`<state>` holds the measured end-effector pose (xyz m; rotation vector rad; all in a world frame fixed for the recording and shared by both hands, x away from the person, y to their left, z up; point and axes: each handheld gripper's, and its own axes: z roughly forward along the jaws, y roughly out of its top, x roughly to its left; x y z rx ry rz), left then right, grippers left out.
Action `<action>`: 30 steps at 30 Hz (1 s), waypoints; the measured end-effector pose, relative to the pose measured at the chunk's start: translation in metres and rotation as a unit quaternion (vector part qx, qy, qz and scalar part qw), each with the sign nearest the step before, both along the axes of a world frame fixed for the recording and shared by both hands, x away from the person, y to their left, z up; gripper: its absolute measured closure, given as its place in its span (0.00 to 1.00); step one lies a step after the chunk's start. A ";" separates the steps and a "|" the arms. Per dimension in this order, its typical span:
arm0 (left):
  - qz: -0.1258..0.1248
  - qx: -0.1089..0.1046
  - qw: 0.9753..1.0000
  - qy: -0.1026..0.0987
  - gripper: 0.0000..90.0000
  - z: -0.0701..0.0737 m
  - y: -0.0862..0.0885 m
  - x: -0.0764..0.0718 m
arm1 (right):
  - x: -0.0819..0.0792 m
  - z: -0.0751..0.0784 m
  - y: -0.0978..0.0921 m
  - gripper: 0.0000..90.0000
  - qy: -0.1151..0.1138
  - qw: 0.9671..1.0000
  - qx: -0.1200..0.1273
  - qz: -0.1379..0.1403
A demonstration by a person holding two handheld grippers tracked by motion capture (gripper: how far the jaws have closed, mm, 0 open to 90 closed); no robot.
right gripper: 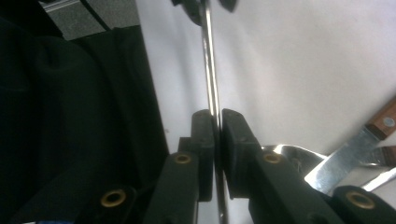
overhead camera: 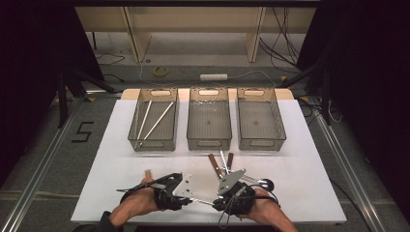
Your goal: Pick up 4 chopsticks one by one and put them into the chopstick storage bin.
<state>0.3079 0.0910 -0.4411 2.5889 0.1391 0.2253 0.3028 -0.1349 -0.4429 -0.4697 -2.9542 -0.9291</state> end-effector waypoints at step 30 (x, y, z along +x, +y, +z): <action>0.177 -0.092 0.980 0.002 0.92 0.015 0.039 0.029 | 0.011 0.015 -0.041 0.36 -0.059 0.957 0.159 -0.235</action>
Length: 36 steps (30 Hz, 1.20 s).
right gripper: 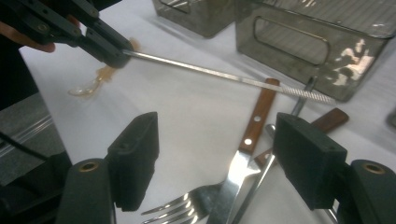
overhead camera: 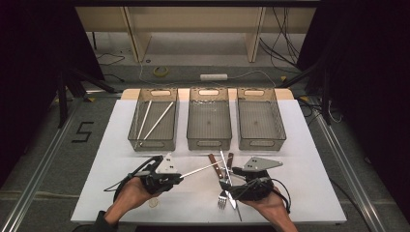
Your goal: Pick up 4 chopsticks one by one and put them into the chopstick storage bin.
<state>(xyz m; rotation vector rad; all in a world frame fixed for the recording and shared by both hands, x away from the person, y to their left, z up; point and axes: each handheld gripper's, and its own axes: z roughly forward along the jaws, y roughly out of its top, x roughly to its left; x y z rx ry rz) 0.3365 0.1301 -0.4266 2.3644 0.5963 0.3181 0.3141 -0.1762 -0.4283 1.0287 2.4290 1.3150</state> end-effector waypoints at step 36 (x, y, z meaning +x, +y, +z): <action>0.055 -0.090 0.994 -0.017 0.92 0.025 0.020 0.003 | 0.004 -0.010 -0.007 0.36 0.024 0.999 -0.002 -0.040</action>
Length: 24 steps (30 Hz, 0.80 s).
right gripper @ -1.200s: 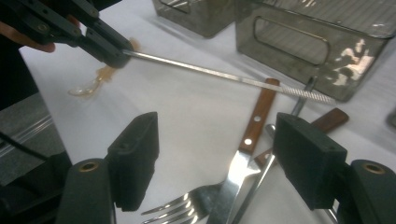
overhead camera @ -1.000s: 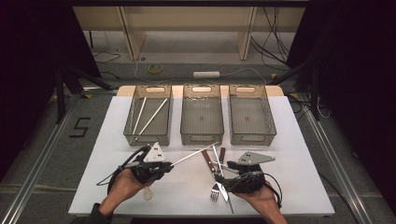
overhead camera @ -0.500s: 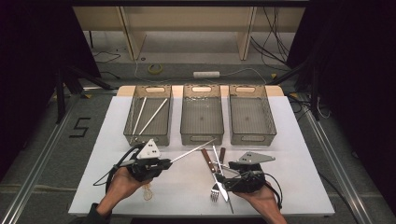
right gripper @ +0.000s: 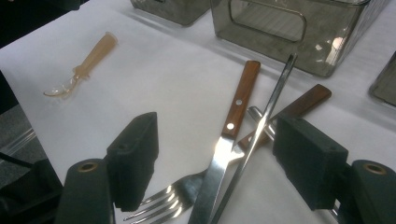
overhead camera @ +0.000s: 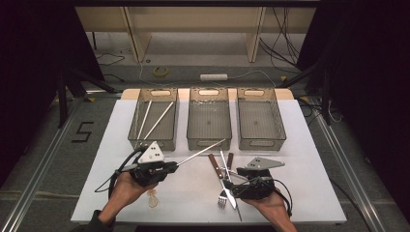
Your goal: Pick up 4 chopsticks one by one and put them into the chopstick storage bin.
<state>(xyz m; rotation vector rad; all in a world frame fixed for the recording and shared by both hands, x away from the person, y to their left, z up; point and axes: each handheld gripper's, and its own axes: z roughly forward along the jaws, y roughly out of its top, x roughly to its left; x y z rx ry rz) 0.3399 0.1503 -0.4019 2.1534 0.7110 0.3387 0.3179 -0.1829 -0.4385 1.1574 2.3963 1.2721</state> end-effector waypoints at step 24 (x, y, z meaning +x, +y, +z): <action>0.104 -0.028 0.994 -0.015 0.92 0.006 0.034 0.046 | 0.001 0.000 -0.001 0.34 -0.001 1.000 -0.002 -0.008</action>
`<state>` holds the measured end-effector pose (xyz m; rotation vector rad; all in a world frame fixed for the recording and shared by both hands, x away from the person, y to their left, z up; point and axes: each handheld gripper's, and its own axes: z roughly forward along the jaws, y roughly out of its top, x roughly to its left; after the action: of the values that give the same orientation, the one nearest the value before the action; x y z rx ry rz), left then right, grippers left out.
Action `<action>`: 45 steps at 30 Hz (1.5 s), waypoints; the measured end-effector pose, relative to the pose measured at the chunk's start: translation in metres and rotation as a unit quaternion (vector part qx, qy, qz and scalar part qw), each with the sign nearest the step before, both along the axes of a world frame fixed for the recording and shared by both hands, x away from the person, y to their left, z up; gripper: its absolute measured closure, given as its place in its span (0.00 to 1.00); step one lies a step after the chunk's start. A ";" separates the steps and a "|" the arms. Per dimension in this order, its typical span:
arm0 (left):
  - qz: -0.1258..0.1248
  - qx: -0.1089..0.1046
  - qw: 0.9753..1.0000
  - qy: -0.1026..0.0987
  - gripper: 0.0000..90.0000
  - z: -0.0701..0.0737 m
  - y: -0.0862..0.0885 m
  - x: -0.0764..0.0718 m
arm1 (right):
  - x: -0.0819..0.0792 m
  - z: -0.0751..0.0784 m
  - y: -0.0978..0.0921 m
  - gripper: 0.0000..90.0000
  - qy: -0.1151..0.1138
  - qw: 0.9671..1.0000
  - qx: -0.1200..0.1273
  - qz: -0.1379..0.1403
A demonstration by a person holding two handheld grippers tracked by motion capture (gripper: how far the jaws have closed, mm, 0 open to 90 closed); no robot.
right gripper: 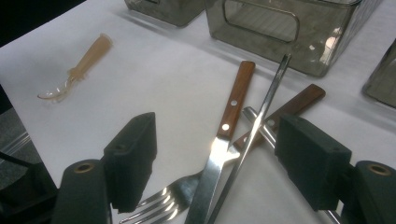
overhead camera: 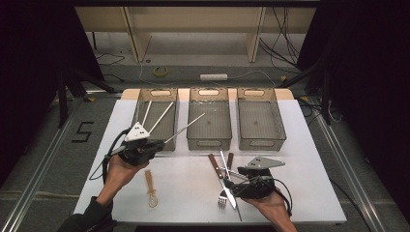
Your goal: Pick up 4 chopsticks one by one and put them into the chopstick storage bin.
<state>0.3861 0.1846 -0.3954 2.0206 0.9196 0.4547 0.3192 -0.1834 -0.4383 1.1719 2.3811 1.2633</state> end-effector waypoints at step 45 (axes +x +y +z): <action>0.161 -0.014 0.986 0.035 0.92 -0.026 0.051 0.089 | -0.001 0.000 0.001 0.34 -0.001 1.000 0.000 0.004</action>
<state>0.4751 0.2355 -0.4216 1.8783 1.2972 0.5448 0.3185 -0.1827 -0.4383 1.1623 2.3875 1.2675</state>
